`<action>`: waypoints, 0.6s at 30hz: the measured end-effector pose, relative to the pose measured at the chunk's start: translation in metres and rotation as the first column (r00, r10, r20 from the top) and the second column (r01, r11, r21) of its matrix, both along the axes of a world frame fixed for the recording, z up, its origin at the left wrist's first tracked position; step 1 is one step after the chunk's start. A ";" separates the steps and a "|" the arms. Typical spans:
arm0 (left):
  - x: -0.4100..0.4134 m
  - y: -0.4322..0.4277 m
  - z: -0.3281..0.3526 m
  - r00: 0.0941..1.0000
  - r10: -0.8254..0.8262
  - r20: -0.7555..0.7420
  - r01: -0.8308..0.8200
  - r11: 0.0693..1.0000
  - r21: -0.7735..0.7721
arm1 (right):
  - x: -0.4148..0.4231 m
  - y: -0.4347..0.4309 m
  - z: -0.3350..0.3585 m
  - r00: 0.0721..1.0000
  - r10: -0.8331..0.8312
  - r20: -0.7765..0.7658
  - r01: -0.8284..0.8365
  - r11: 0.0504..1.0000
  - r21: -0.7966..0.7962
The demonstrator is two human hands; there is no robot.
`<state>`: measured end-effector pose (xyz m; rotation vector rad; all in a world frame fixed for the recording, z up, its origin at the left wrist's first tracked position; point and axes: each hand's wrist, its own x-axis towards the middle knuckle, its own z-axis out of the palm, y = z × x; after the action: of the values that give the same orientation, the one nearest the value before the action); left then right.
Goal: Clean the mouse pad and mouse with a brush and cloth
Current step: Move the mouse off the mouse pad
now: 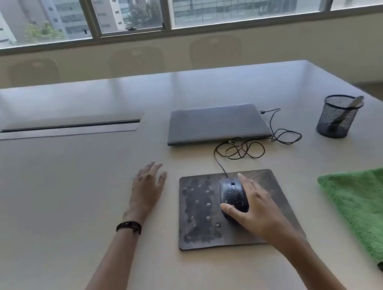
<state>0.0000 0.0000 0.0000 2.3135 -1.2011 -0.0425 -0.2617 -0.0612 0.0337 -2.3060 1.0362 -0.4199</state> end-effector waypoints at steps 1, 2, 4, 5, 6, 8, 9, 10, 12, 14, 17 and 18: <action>0.003 0.001 0.000 1.000 -0.008 0.016 0.008 1.000 -0.012 | 0.003 0.002 0.000 1.000 -0.026 0.005 0.026 1.000 -0.014; 0.006 0.003 0.001 0.999 -0.016 0.036 0.016 1.000 -0.013 | 0.005 0.002 0.000 0.999 -0.050 0.006 0.050 0.998 -0.031; 0.012 0.007 -0.001 0.997 -0.043 0.070 0.043 0.999 0.004 | 0.011 0.008 -0.001 0.994 -0.104 -0.026 0.103 0.994 -0.041; 0.016 0.008 -0.002 0.995 -0.055 0.082 0.054 0.998 0.008 | 0.014 0.009 -0.001 0.990 -0.136 -0.038 0.135 0.990 -0.040; 0.020 0.009 -0.003 0.993 -0.063 0.096 0.063 0.998 0.007 | 0.018 0.012 -0.001 0.984 -0.169 -0.050 0.167 0.985 -0.043; 0.030 0.011 -0.001 0.991 -0.069 0.110 0.071 0.997 -0.013 | 0.023 0.016 -0.002 0.969 -0.238 -0.068 0.234 0.970 -0.063; 0.034 0.012 -0.002 0.990 -0.076 0.118 0.079 0.997 -0.026 | 0.026 0.019 -0.002 0.958 -0.276 -0.077 0.271 0.960 -0.071; 0.038 0.013 -0.002 0.988 -0.082 0.128 0.088 0.995 -0.042 | 0.028 0.021 -0.003 0.947 -0.309 -0.084 0.304 0.950 -0.077; 0.045 0.015 -0.002 0.987 -0.086 0.135 0.097 0.993 -0.074 | 0.032 0.026 -0.004 0.927 -0.362 -0.095 0.354 0.931 -0.092; 0.054 0.017 -0.001 0.986 -0.096 0.136 0.107 0.991 -0.079 | 0.035 0.028 -0.002 0.909 -0.403 -0.105 0.393 0.913 -0.107; 0.064 0.023 -0.002 0.983 -0.122 0.137 0.131 0.989 -0.062 | 0.040 0.031 0.001 0.884 -0.456 -0.100 0.445 0.888 -0.119; 0.067 0.025 -0.003 0.982 -0.135 0.134 0.144 0.988 -0.060 | 0.042 0.032 0.001 0.877 -0.471 -0.099 0.458 0.880 -0.127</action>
<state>0.0673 0.0254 -0.0026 2.1967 -1.4062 0.0989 -0.2199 -0.0293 0.0349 -2.1738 1.6821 -0.5258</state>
